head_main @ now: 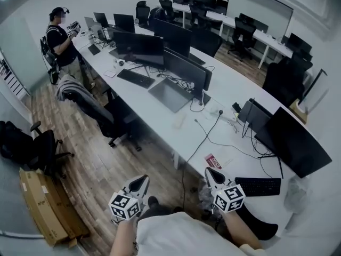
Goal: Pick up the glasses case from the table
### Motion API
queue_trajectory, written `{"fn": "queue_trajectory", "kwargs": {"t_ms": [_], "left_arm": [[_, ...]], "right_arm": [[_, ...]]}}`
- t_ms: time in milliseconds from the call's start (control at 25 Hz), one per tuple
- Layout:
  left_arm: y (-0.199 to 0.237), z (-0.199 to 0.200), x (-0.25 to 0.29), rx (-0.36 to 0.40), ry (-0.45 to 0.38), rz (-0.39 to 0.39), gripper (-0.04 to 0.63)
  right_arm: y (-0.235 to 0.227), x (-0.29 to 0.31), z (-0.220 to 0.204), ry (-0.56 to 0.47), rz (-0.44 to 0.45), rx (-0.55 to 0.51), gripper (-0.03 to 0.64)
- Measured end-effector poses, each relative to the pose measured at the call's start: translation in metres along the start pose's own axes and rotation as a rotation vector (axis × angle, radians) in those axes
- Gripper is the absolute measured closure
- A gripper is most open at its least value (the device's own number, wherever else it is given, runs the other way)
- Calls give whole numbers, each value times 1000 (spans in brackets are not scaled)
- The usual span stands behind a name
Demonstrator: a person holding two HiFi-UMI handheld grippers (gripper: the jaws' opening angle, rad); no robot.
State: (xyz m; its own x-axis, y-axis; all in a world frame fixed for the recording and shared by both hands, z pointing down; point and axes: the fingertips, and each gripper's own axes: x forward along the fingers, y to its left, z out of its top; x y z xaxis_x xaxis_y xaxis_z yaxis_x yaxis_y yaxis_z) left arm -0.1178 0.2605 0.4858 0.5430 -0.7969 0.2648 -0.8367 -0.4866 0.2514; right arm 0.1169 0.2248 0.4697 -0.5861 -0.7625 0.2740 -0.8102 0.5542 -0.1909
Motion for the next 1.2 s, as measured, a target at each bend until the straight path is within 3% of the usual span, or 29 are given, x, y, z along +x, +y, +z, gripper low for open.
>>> {"fn": "queue_trajectory", "kwargs": {"t_ms": [240,480,1200], "left_arm": [[17,7,14,2,3,-9,582],[46,16,37,7,16,-53,583],[171,52,114,7,79,-187,583]], "right_arm": [[-5,10,2,11,-12,-6,618],[-23,30,-1,25,-79,7,618],[-32,148,21,60,-221,30,618]]}}
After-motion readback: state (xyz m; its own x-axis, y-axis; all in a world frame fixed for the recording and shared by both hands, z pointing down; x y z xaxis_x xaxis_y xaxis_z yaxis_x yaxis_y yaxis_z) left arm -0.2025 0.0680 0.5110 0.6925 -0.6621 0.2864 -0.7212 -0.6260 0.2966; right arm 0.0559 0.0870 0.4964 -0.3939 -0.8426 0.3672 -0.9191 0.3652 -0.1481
